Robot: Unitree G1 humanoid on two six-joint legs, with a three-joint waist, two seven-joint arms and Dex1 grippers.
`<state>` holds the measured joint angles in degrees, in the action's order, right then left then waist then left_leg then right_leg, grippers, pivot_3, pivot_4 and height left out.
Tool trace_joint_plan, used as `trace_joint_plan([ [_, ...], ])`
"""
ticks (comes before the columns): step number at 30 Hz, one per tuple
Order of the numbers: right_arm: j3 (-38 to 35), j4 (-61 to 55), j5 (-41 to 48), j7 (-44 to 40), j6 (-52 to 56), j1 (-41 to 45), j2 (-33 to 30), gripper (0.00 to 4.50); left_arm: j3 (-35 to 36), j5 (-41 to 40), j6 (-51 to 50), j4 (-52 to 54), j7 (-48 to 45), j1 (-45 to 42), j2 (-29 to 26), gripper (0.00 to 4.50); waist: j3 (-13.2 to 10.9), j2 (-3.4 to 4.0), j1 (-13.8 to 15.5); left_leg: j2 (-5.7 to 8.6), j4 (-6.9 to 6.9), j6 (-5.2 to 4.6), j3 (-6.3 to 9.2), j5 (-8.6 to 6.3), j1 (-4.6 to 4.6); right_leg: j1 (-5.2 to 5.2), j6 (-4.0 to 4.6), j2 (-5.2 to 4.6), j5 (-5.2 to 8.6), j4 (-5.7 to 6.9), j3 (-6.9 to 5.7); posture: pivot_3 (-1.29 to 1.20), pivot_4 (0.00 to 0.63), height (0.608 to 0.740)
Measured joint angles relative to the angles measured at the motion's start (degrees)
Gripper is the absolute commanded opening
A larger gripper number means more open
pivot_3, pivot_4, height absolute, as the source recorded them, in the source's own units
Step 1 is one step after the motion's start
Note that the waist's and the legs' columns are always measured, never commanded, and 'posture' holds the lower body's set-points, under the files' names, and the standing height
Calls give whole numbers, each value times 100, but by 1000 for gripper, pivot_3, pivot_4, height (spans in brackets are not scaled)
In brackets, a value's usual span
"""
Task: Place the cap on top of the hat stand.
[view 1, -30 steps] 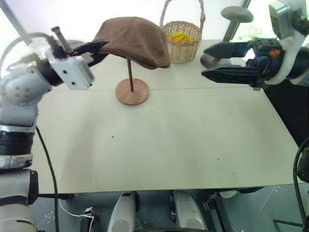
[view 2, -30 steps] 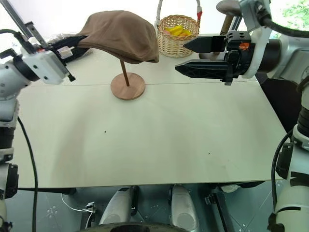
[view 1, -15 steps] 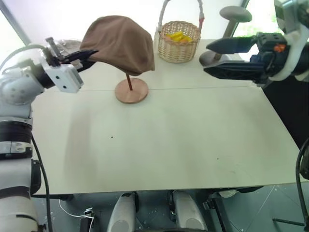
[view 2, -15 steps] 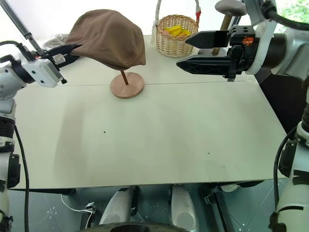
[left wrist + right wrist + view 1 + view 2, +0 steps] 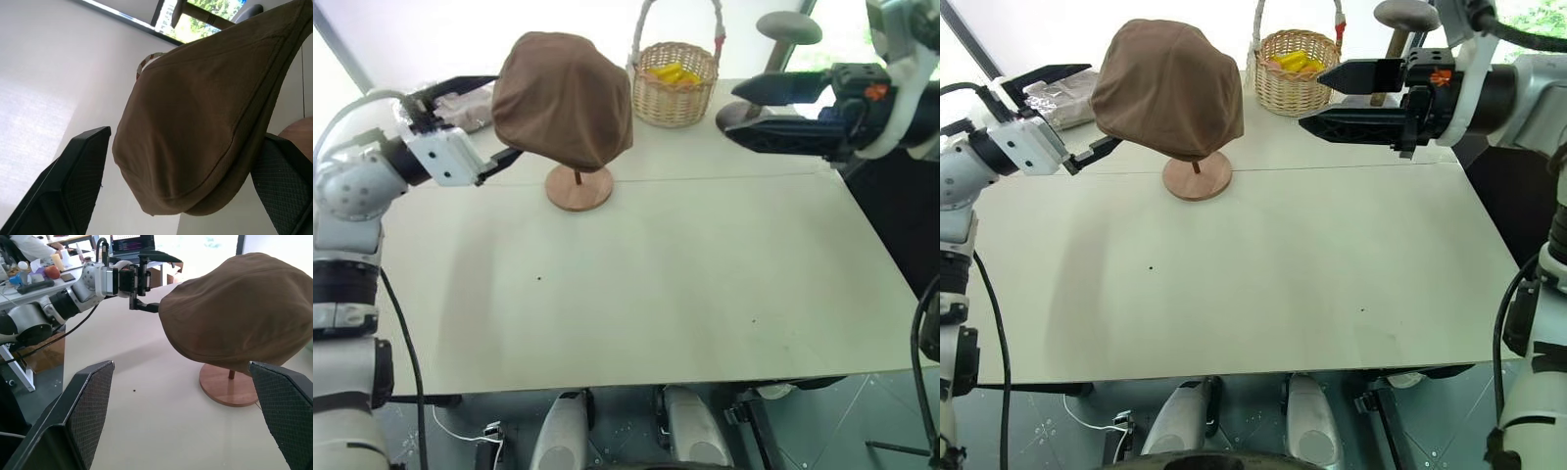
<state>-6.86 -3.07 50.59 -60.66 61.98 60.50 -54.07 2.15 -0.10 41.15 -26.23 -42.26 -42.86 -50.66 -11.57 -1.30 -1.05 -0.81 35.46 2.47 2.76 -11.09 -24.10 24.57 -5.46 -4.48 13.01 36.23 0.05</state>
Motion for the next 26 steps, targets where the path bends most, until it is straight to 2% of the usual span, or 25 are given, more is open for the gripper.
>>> trace_joint_plan([
  [4,87,198,-160,-158,-131,71,4,4500,431,-320,-831,931,-82,842,-409,4464,0,1,-20,-1,-5,0,-2,0,1,2,1,-2,0,-1,2,0,150,740],
  [7,163,367,-316,-316,-255,97,-7,4500,939,-775,-1922,1877,-289,1799,-767,4464,-3,5,-14,-3,-10,0,-3,0,2,7,2,-1,1,0,2,0,150,740],
  [9,217,453,-408,-440,-346,112,-8,4500,1369,-1287,-2918,2624,-546,2534,-1021,4464,-3,5,-14,-5,-12,1,-5,-1,1,8,11,-2,5,-2,2,0,150,740],
  [12,290,615,-563,-594,-460,132,-14,4500,1915,-2086,-4464,3297,-817,3071,-1248,4464,-5,8,27,-14,-10,1,-21,-1,-1,8,30,-6,16,-4,-1,0,150,740],
  [15,458,936,-791,-871,-668,238,-23,4500,2894,-3672,-7181,2853,-1154,2884,-1826,4464,-6,6,-17,-17,-7,1,-29,-1,-4,11,24,-4,20,-2,-2,0,150,740],
  [18,607,1325,-1028,-1089,-867,433,1,4500,3696,-4555,-8755,2018,-1798,2580,-2558,4464,-7,8,-61,-16,-10,1,-44,-1,-5,13,17,-8,23,-8,1,0,150,740],
  [21,728,1640,-1233,-1296,-1034,592,89,4500,3992,-4739,-9290,1699,-2580,2638,-2940,4464,-8,10,-108,-15,-18,1,-49,-1,-5,14,20,-12,21,-10,1,0,150,740],
  [26,895,2206,-1593,-1596,-1282,831,222,4500,4027,-4438,-9349,1519,-3504,2932,-3278,4464,-8,10,-157,-17,-22,1,-56,-1,-6,26,23,-11,20,-4,5,0,150,740],
])
